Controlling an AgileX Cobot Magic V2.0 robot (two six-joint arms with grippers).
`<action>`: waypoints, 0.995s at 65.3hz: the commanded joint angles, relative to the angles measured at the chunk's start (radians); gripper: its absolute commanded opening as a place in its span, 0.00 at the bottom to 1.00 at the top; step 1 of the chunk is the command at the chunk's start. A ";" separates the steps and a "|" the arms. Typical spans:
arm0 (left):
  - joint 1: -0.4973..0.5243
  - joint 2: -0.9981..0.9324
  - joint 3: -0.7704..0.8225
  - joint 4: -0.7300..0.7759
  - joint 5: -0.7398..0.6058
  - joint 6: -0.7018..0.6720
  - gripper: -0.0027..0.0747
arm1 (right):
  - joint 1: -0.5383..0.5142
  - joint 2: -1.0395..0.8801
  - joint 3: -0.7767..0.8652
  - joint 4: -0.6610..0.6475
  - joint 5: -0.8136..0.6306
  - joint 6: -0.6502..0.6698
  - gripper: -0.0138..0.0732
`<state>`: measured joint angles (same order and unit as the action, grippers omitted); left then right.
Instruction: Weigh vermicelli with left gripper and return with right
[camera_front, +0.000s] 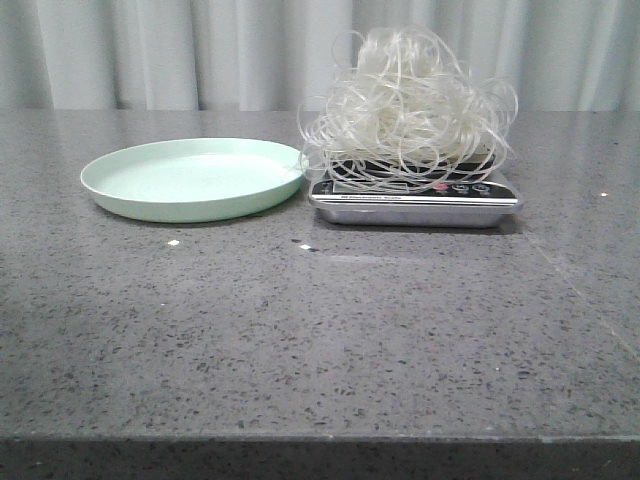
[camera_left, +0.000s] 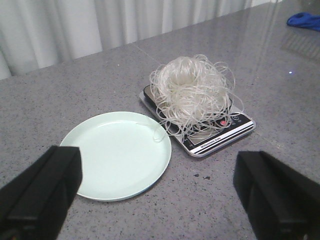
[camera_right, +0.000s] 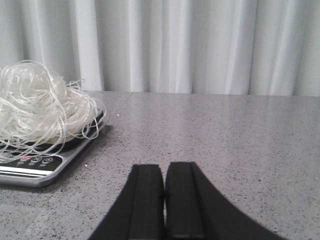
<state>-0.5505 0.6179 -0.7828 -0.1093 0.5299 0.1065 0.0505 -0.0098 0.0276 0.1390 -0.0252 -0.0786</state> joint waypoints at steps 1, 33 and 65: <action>0.000 -0.120 0.084 -0.023 -0.127 -0.002 0.79 | 0.002 -0.017 -0.008 -0.011 -0.082 -0.002 0.37; 0.000 -0.547 0.371 -0.023 -0.139 -0.002 0.18 | 0.002 -0.017 -0.008 -0.011 -0.082 -0.002 0.37; 0.000 -0.561 0.391 -0.035 -0.148 -0.002 0.21 | 0.002 -0.017 -0.009 -0.011 -0.097 -0.002 0.37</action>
<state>-0.5505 0.0457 -0.3663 -0.1282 0.4655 0.1082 0.0505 -0.0098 0.0276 0.1390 -0.0252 -0.0786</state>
